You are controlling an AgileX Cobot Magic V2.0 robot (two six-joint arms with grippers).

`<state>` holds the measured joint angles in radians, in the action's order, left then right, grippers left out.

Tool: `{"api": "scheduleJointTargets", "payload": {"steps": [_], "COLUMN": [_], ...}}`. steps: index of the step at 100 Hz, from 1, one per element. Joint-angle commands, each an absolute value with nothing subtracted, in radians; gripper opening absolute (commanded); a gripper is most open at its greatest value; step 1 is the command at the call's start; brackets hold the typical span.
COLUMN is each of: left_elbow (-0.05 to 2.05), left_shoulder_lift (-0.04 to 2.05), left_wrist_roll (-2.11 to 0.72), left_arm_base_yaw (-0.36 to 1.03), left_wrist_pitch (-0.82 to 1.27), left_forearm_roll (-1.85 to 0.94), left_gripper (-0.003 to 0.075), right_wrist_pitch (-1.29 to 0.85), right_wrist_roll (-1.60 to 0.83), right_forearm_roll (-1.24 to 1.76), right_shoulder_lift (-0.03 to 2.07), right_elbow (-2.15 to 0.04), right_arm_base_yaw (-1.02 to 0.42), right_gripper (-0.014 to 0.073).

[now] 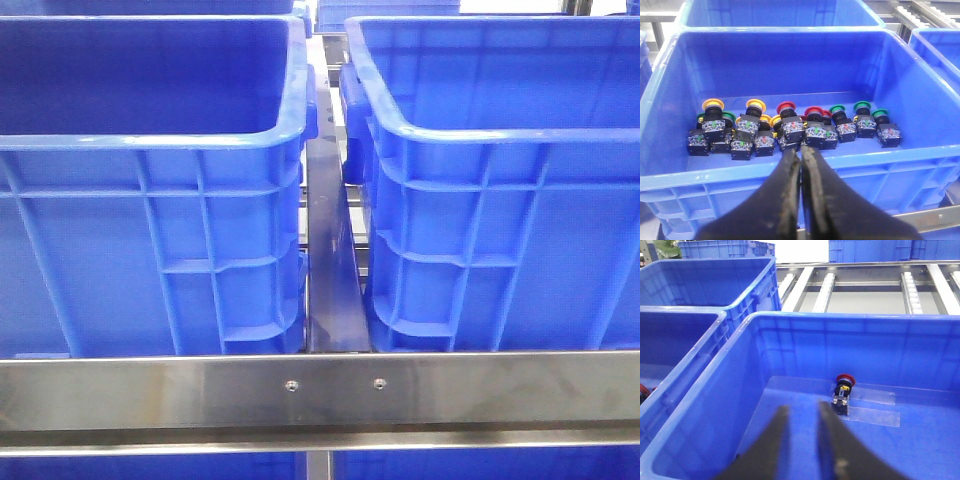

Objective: Pick red and yellow buttons and place in box

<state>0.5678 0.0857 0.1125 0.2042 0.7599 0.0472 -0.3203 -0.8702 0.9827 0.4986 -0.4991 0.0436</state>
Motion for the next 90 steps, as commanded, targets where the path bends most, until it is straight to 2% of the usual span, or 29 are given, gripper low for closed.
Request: {"api": "scheduleJointTargets", "payload": {"steps": [1, 15, 22, 29, 46, 51, 74, 90], "left_elbow": [0.591, 0.591, 0.591, 0.591, 0.591, 0.591, 0.596, 0.619], "left_shoulder_lift": [0.100, 0.100, 0.100, 0.100, 0.100, 0.100, 0.121, 0.247], "left_wrist_roll": [0.114, 0.114, 0.114, 0.114, 0.114, 0.114, 0.114, 0.116], "left_arm_base_yaw": [0.203, 0.203, 0.203, 0.203, 0.203, 0.203, 0.203, 0.203], "left_wrist_pitch": [0.681, 0.681, 0.681, 0.681, 0.681, 0.681, 0.670, 0.673], "left_forearm_roll": [0.040, 0.040, 0.040, 0.040, 0.040, 0.040, 0.040, 0.040], "left_gripper": [-0.0019, -0.0015, 0.0021, 0.0104, 0.0412, 0.0456, 0.0463, 0.0463], "right_wrist_pitch": [-0.282, -0.283, -0.284, -0.284, -0.284, -0.284, -0.284, -0.284], "right_wrist_roll": [-0.877, -0.877, -0.877, -0.877, -0.877, -0.877, -0.877, -0.877], "right_forearm_roll": [0.999, 1.000, 1.000, 1.000, 1.000, 1.000, 1.000, 1.000], "right_shoulder_lift": [0.498, 0.498, 0.498, 0.498, 0.498, 0.498, 0.498, 0.498], "right_elbow": [-0.524, -0.524, -0.524, -0.524, -0.524, -0.524, -0.524, -0.524], "right_arm_base_yaw": [0.049, 0.049, 0.049, 0.049, 0.049, 0.049, 0.049, 0.049], "right_gripper": [-0.0076, -0.0068, -0.0068, -0.0068, -0.0068, -0.0068, -0.0068, -0.0068]}}
